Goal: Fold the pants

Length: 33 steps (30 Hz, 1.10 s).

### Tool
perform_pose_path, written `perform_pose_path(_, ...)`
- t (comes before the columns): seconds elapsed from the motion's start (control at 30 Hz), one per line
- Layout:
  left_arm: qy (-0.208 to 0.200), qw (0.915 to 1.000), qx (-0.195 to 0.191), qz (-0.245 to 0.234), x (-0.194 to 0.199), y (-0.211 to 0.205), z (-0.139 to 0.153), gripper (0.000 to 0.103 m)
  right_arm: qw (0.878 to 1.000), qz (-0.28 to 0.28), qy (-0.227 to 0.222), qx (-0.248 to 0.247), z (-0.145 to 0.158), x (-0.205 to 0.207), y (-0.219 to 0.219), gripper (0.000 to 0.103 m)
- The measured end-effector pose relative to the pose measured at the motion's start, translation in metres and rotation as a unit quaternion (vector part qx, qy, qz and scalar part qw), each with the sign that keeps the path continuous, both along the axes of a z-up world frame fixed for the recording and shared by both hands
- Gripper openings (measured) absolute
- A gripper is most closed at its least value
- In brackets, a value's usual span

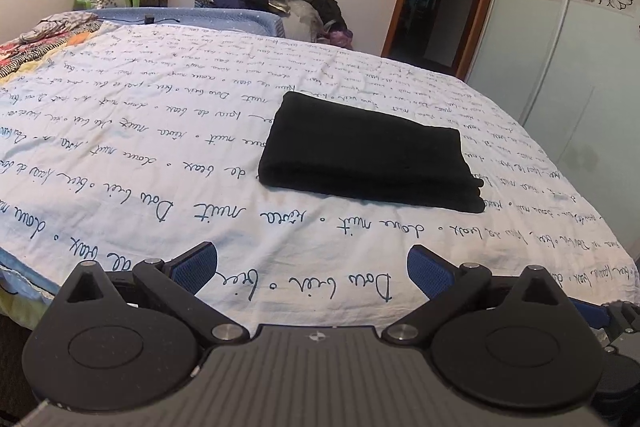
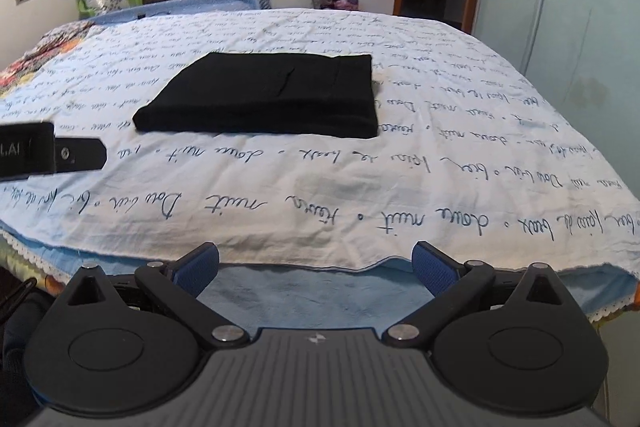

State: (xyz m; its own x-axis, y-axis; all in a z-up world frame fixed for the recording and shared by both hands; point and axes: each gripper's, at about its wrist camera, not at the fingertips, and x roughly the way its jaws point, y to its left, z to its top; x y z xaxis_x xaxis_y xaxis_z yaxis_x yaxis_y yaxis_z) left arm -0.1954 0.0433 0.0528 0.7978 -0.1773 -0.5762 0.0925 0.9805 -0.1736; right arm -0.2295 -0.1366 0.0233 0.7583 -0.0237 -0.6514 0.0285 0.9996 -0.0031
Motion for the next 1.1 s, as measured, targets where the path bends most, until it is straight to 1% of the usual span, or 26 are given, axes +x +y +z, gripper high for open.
perform_pose_path(0.13,-0.001,1.0,0.007,-0.002,0.0,-0.0029,0.0019,0.102,1.0,0.009,-0.003,-0.015,-0.0002,-0.0022,0.006,0.103)
perform_pose_path(0.57,0.002,0.9999,0.004,-0.01,-0.0003,-0.0041,0.0012,0.102,1.0,0.01,0.006,-0.003,-0.0037,-0.0004,0.0029,0.103)
perform_pose_path(1.1,-0.003,0.9998,0.01,-0.015,-0.0003,-0.0052,0.0023,0.102,1.0,0.016,0.011,-0.007,-0.0047,0.0018,0.0042,0.103)
